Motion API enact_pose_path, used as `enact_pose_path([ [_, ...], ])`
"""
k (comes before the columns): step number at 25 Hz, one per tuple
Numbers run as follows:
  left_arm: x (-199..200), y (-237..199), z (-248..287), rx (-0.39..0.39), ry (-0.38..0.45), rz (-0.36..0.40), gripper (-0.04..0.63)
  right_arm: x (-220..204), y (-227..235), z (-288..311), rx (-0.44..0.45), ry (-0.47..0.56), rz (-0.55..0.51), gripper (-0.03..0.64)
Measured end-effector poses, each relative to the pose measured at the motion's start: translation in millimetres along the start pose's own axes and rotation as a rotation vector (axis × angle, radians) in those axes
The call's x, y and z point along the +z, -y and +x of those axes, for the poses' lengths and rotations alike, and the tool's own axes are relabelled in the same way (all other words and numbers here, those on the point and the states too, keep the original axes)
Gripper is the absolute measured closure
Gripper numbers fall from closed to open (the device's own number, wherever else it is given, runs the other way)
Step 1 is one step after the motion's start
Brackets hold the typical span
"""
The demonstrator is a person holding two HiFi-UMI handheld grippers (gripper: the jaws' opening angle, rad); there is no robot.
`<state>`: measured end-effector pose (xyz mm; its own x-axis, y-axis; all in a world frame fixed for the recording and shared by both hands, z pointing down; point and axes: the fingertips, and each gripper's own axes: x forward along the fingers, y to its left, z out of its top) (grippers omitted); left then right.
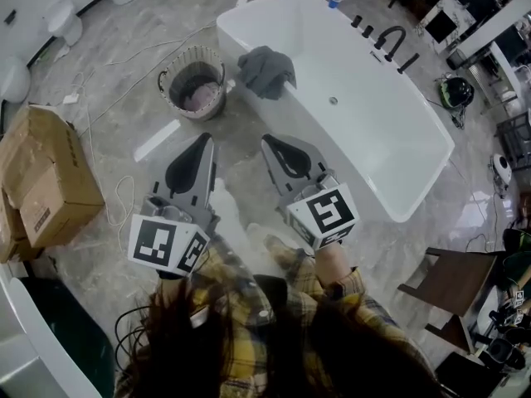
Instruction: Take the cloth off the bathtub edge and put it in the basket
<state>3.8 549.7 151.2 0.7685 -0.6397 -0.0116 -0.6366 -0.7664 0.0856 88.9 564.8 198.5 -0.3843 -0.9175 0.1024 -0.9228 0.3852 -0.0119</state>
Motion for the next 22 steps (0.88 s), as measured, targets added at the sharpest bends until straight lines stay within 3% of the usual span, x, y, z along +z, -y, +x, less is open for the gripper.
enact_pose_path([
  [9, -1.2, -52.6, 62.0, -0.047, 0.004, -0.009, 0.577, 0.5, 36.4, 63.9, -0.043, -0.022, -0.009, 0.600],
  [22, 16.7, -180.9, 178.0, -0.110, -0.009, 0.003, 0.577, 19.8, 102.3, 205.8, -0.121, -0.045, -0.003, 0.600],
])
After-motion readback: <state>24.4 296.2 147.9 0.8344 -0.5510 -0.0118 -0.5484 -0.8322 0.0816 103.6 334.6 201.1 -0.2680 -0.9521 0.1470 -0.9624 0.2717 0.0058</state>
